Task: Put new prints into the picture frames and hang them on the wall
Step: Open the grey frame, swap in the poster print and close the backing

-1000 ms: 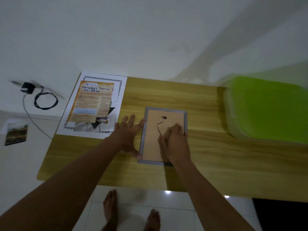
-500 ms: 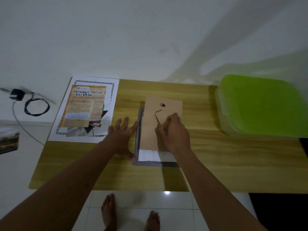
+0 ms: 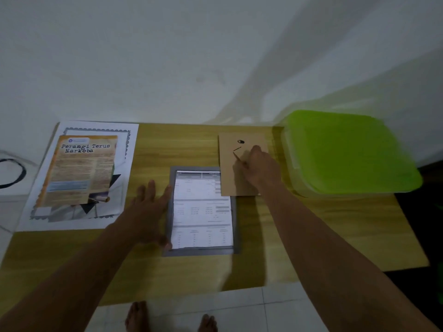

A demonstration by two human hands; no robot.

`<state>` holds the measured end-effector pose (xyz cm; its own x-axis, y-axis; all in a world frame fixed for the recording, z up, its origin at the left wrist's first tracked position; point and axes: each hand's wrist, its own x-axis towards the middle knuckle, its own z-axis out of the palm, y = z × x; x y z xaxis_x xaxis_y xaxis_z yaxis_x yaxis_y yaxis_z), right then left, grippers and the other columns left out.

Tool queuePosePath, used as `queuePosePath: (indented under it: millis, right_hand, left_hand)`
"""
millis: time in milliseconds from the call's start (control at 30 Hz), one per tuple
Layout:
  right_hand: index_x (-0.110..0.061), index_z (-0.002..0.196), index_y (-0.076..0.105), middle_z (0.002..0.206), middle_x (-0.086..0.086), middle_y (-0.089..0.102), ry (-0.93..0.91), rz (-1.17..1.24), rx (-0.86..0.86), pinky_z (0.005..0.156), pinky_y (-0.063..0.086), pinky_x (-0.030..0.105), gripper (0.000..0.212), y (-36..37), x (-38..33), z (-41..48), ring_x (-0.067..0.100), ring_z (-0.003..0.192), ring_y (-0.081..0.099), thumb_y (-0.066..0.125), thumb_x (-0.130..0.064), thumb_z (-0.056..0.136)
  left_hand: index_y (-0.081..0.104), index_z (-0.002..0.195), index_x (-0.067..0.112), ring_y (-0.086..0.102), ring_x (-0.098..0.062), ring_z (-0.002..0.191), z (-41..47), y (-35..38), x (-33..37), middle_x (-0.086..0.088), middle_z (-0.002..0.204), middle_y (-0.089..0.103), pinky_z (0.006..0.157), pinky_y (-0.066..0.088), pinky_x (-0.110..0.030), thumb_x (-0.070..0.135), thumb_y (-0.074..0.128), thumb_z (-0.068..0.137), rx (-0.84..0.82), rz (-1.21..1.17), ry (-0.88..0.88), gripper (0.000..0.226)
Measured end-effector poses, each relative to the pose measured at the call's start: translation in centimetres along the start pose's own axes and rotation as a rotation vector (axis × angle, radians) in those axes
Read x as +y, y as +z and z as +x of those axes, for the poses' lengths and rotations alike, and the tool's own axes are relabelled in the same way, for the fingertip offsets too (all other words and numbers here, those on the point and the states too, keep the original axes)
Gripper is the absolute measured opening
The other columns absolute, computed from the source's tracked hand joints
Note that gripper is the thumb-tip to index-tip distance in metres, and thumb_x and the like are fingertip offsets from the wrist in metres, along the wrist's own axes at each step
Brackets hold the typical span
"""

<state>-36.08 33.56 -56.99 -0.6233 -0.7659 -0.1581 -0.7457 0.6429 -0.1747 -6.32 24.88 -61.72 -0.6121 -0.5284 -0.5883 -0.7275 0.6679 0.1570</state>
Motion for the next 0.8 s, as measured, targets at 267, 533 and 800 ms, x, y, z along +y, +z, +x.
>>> queuePosePath:
  millis: [267, 533, 800]
  right_hand:
    - [-0.014, 0.127, 0.046, 0.13, 0.013, 0.049, -0.092, 0.098, -0.068, 0.097, 0.045, 0.05, 0.043, 2.2, 0.1, -0.3, 0.033, 0.12, 0.05, 0.045, -0.047, 0.099]
    - [-0.018, 0.135, 0.037, 0.143, 0.019, 0.04, -0.039, 0.048, -0.047, 0.103, 0.038, 0.057, 0.047, 3.2, 2.4, 1.7, 0.036, 0.133, 0.037, 0.038, -0.05, 0.1]
    - [-0.018, 0.136, 0.035, 0.148, 0.021, 0.035, 0.008, 0.027, -0.073, 0.105, 0.035, 0.061, 0.048, 3.5, 3.3, 3.4, 0.038, 0.138, 0.032, 0.041, -0.05, 0.1]
  left_hand:
    - [-0.045, 0.136, 0.03, -0.03, -0.05, 0.137, 0.8, 0.3, 0.1, -0.025, 0.15, -0.035, 0.116, 0.006, -0.064, 0.078, 0.078, 0.038, -0.033, 0.0, -0.001, 0.164]
    - [-0.049, 0.132, 0.029, -0.031, -0.052, 0.136, 0.9, 0.1, -0.1, -0.027, 0.149, -0.035, 0.117, 0.005, -0.064, 0.1, 0.047, 0.014, -0.068, 0.015, 0.004, 0.168]
    - [-0.043, 0.138, 0.027, -0.032, -0.051, 0.135, 0.3, -0.2, 0.4, -0.022, 0.15, -0.036, 0.117, 0.003, -0.062, 0.076, 0.08, 0.041, -0.071, -0.007, 0.004, 0.164]
